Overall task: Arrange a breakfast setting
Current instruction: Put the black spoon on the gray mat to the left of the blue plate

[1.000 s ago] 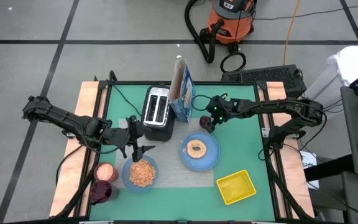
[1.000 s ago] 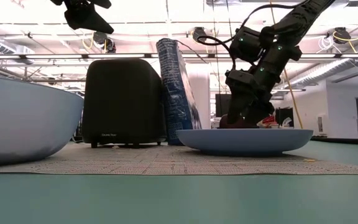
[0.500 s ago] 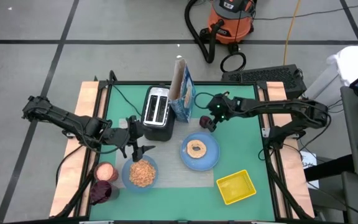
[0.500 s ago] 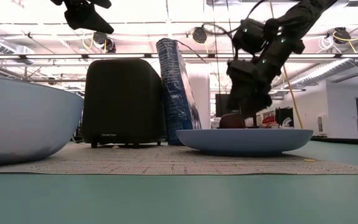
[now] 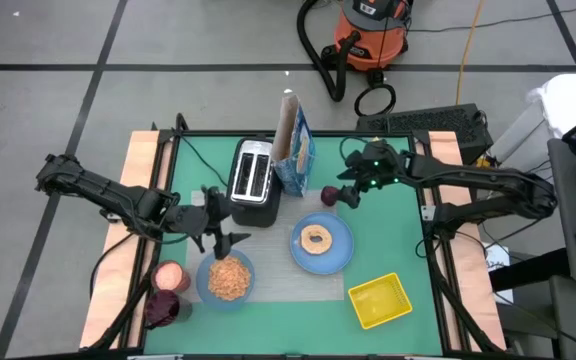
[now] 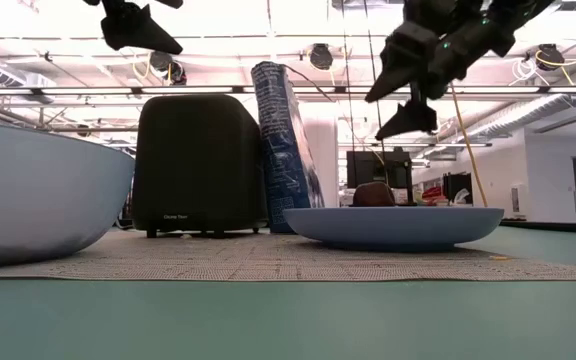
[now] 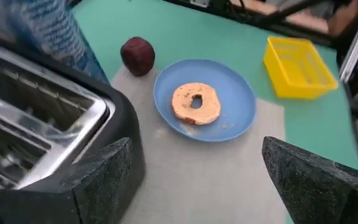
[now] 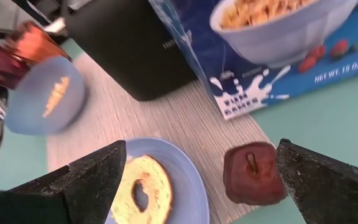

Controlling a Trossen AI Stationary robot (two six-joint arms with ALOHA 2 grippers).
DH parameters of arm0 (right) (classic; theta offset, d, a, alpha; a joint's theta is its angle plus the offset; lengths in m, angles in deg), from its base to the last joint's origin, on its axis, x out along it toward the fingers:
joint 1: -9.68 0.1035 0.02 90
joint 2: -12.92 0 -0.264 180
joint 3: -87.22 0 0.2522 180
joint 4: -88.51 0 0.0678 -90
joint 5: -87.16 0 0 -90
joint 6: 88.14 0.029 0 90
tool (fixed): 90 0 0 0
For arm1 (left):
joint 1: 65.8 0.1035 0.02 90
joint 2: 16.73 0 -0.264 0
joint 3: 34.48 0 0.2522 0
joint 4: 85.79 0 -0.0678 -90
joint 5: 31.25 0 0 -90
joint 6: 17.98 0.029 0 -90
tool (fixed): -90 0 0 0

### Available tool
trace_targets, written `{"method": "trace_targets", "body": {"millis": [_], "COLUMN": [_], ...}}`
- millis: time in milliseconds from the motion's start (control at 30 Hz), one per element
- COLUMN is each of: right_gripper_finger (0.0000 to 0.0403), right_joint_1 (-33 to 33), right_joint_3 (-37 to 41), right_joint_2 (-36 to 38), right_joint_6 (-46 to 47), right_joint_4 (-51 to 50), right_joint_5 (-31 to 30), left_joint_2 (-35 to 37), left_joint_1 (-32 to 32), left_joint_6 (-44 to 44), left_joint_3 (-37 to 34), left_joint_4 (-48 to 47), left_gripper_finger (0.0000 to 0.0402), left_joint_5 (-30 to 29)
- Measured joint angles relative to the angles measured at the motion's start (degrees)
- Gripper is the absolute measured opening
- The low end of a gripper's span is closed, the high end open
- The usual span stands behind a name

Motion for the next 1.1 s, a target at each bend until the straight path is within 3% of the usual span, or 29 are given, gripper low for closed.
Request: {"method": "trace_targets", "body": {"millis": [233, 433, 600, 767, 967, 1100], "right_gripper_finger": [0.0398, 0.0398, 0.0398, 0.0398, 0.0398, 0.0398], "right_joint_1": [0.1, 0.1, 0.1, 0.1, 0.1, 0.1], "right_joint_3": [0.0, 0.7, 1.8, 2.8, 3.2, 3.2], "right_joint_2": [2.4, 2.4, 2.4, 2.3, 2.3, 2.4], "right_joint_6": [0.0, 0.0, 0.0, 0.0, 0.0, 0.0], "right_joint_4": [0.1, 0.1, 0.1, 0.0, 0.0, 0.0], "right_joint_5": [0.0, 0.0, 0.0, 0.0, 0.1, 0.1], "left_joint_2": [0.0, 0.0, 0.0, 0.0, 0.0, 0.0], "left_joint_1": [0.0, -1.6, -6.5, -10.8, -16.3, -20.4], "left_joint_6": [-12.6, -20.9, -29.7, -52.8, -85.1, -99.5], "left_joint_3": [1.3, 6.7, 11.0, 14.5, 14.6, 14.6], "left_joint_4": [1.0, -1.1, -7.8, -16.9, -17.3, -17.6], "left_gripper_finger": [0.0365, 0.0365, 0.0365, 0.0365, 0.0365, 0.0365], "left_joint_5": [4.4, 16.1, 22.0, 31.8, 53.5, 58.1]}}
